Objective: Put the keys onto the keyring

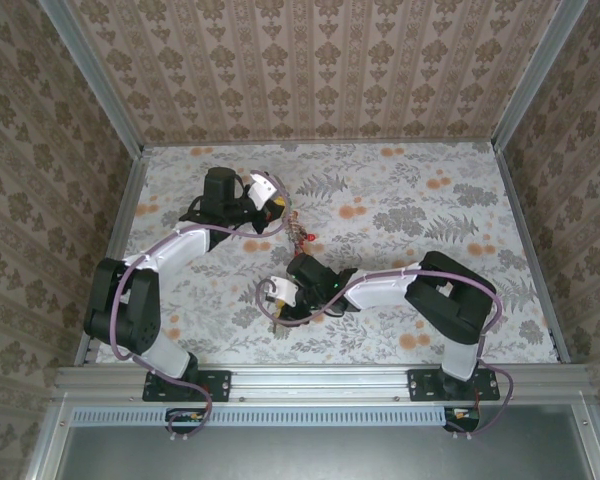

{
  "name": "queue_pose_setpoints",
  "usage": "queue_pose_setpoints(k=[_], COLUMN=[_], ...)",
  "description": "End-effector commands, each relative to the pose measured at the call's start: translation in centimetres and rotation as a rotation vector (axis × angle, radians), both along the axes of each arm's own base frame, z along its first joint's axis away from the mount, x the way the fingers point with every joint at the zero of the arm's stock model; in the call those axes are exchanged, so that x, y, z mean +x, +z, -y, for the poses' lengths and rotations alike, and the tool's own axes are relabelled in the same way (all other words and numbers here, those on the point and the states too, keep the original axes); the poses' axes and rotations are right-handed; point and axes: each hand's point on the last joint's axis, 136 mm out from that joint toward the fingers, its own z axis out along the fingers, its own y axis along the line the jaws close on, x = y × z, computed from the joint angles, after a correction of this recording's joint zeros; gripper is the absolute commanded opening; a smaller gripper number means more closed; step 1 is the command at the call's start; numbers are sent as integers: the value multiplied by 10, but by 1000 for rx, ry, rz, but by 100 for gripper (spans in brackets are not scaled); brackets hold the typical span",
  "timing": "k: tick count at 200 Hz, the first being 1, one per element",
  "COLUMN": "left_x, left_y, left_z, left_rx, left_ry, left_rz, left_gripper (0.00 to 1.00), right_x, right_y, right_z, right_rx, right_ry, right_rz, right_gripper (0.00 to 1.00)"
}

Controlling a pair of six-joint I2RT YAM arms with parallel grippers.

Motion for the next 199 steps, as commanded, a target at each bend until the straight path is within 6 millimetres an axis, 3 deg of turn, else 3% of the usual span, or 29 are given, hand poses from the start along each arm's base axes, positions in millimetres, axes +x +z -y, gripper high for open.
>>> queue_pose_setpoints(k=[1,49,116,130,141,176,199], left_x=[0,-1,-2,-2,-3,-7,-12], left_y=[26,25,24,23,23,22,22], left_z=[-1,0,0,1,1,4,7], left_rx=[-33,-32,-29,-29,-29,-32,-28], left_ry=[-5,-11,-13,-16,-19,-32,-56], left_rz=[68,60,51,47,45,41,40], left_gripper=[0,0,0,0,0,0,0], right_x=[3,7,3,6,7,11,24], right_y=[-10,-17,-11,-6,-3,3,9], right_z=[1,-1,1,2,4,17,41], right_rx=[-37,-42,-4,14,24,43,50], right_ry=[-41,-67,-51,-66,-71,-129,-282], right_rz=[-22,-30,-33,-33,-34,-42,-57], right_gripper=[40,37,14,5,4,2,2])
